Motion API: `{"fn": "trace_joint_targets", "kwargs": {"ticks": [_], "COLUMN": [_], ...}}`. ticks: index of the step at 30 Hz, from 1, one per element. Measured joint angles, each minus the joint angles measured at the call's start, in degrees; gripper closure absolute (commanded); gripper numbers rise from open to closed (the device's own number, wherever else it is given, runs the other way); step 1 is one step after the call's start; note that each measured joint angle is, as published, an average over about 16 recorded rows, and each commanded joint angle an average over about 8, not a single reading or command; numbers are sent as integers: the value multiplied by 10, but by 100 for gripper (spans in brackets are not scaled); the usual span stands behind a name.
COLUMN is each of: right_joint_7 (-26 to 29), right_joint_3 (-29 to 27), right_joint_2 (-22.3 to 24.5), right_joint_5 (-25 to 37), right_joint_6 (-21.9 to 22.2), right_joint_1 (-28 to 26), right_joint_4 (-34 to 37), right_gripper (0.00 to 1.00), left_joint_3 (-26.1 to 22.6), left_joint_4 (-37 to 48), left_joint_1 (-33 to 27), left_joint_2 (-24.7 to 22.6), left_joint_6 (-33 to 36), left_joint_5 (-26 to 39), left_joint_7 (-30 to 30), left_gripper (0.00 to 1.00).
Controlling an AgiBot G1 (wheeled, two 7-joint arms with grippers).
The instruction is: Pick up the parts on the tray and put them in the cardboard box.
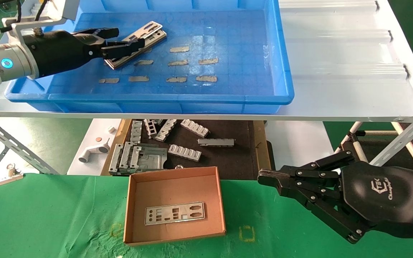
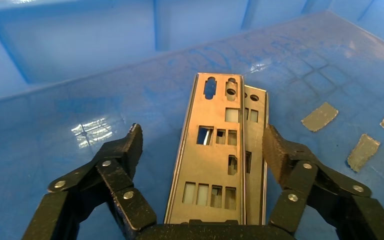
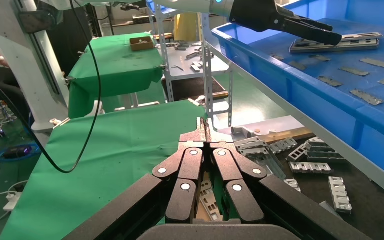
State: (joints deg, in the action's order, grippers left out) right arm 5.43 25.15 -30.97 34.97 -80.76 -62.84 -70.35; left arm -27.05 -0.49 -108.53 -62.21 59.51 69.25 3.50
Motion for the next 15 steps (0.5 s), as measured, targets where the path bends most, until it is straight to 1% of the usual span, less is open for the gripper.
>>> {"fn": "trace_joint_targets", "kwargs": {"ticks": [15], "right_joint_7": [0], "right_joint_3": [0], "right_joint_2": [0], "right_joint_5": [0], "right_joint_6": [0], "right_joint_1": [0], "right_joint_4": [0], "right_gripper": [100], "left_joint_3": [0], "left_joint_4": [2], "left_joint_1": [0], "left_joint_2": [-3], "left_joint_6": [-6], "left_joint_5": [1], "left_joint_7": [6], "left_gripper": [100]}}
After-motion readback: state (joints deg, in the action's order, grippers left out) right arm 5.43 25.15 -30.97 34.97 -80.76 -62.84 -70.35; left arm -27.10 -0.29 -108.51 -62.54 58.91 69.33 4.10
